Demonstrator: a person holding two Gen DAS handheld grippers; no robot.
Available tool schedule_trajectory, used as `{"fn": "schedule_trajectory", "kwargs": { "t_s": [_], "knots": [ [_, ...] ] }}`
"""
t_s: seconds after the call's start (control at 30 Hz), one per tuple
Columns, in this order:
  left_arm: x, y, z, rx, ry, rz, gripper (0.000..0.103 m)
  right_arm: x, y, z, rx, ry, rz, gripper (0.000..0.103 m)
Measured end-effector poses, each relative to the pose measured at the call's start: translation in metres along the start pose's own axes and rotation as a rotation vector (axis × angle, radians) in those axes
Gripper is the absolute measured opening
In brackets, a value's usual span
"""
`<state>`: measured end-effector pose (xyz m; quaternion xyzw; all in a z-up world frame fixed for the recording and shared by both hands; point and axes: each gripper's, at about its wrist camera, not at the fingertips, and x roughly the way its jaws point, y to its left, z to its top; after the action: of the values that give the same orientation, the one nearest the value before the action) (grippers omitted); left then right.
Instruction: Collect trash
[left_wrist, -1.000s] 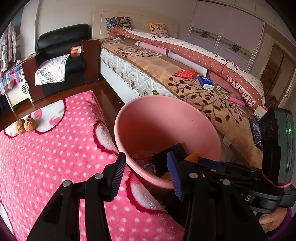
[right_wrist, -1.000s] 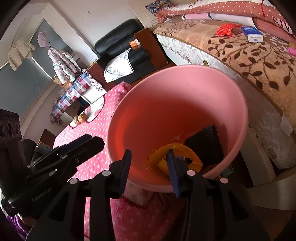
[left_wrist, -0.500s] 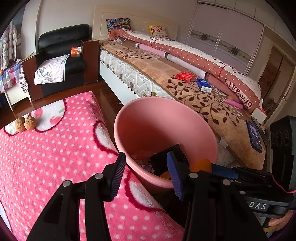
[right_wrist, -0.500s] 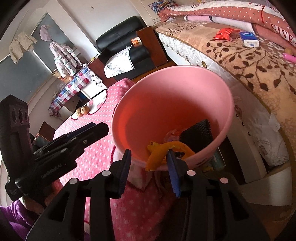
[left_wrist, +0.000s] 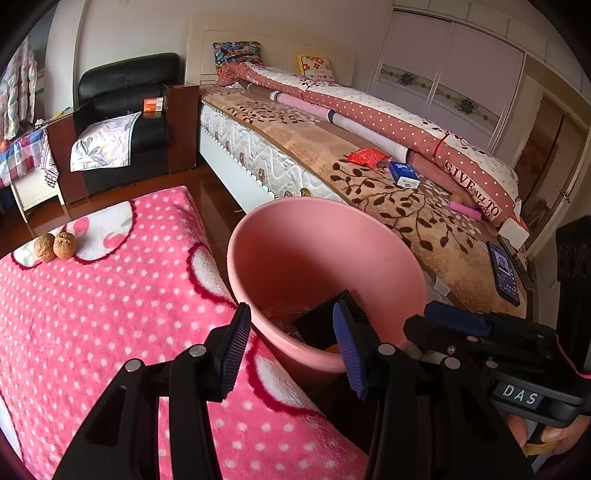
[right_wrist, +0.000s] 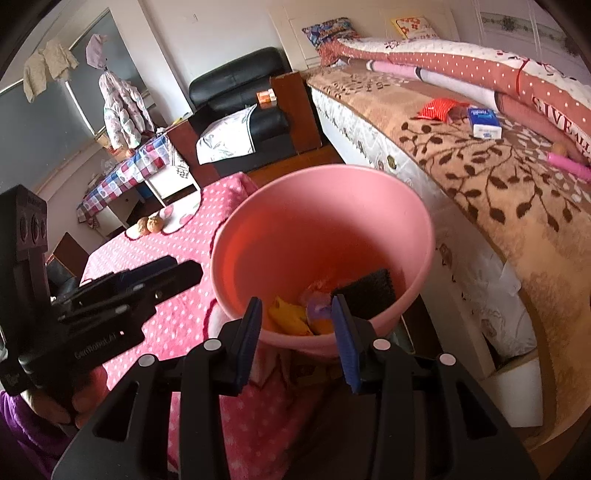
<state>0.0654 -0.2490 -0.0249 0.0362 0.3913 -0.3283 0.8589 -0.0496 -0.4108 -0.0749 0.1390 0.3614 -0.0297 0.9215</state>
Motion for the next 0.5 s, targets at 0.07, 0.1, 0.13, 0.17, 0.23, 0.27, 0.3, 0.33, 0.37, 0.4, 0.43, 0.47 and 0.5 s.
{"fn": "schedule_trajectory", "kwargs": {
  "t_s": [0.07, 0.1, 0.13, 0.17, 0.23, 0.27, 0.3, 0.33, 0.37, 0.4, 0.43, 0.47, 0.5],
  "knots": [
    [-0.002, -0.002, 0.0, 0.006, -0.021, 0.034, 0.046, -0.002, 0.001, 0.001, -0.007, -0.018, -0.008, 0.04],
    [-0.004, -0.003, 0.0, 0.015, -0.036, 0.056, 0.046, -0.003, 0.002, 0.001, -0.012, -0.029, -0.013, 0.04],
    [-0.005, -0.004, 0.0, 0.019, -0.042, 0.068, 0.046, -0.004, 0.003, 0.002, -0.017, -0.039, -0.018, 0.04],
    [-0.006, -0.006, 0.0, 0.02, -0.044, 0.077, 0.046, -0.005, 0.003, 0.002, -0.019, -0.05, -0.023, 0.04],
    [-0.007, -0.007, 0.001, 0.01, -0.045, 0.086, 0.046, -0.009, 0.006, 0.002, -0.029, -0.082, -0.042, 0.04],
    [-0.007, -0.007, 0.002, 0.009, -0.047, 0.09, 0.046, -0.009, 0.007, 0.002, -0.034, -0.094, -0.051, 0.04],
    [-0.008, -0.008, 0.002, 0.01, -0.05, 0.097, 0.046, -0.011, 0.008, 0.001, -0.04, -0.11, -0.064, 0.04],
    [-0.009, -0.009, 0.003, 0.013, -0.053, 0.106, 0.046, -0.013, 0.009, 0.002, -0.049, -0.129, -0.081, 0.04],
    [-0.009, -0.011, 0.003, 0.015, -0.055, 0.116, 0.046, -0.014, 0.012, 0.001, -0.059, -0.147, -0.099, 0.04],
    [-0.01, -0.011, 0.003, 0.014, -0.055, 0.12, 0.046, -0.015, 0.014, 0.001, -0.068, -0.16, -0.113, 0.04],
    [-0.01, -0.012, 0.003, 0.012, -0.054, 0.123, 0.046, -0.015, 0.016, 0.0, -0.078, -0.174, -0.129, 0.04],
    [-0.011, -0.012, 0.003, 0.009, -0.053, 0.127, 0.046, -0.015, 0.018, -0.001, -0.089, -0.187, -0.144, 0.04],
    [-0.012, -0.012, 0.004, 0.006, -0.054, 0.129, 0.046, -0.016, 0.019, -0.001, -0.095, -0.195, -0.15, 0.04]
  ]
}}
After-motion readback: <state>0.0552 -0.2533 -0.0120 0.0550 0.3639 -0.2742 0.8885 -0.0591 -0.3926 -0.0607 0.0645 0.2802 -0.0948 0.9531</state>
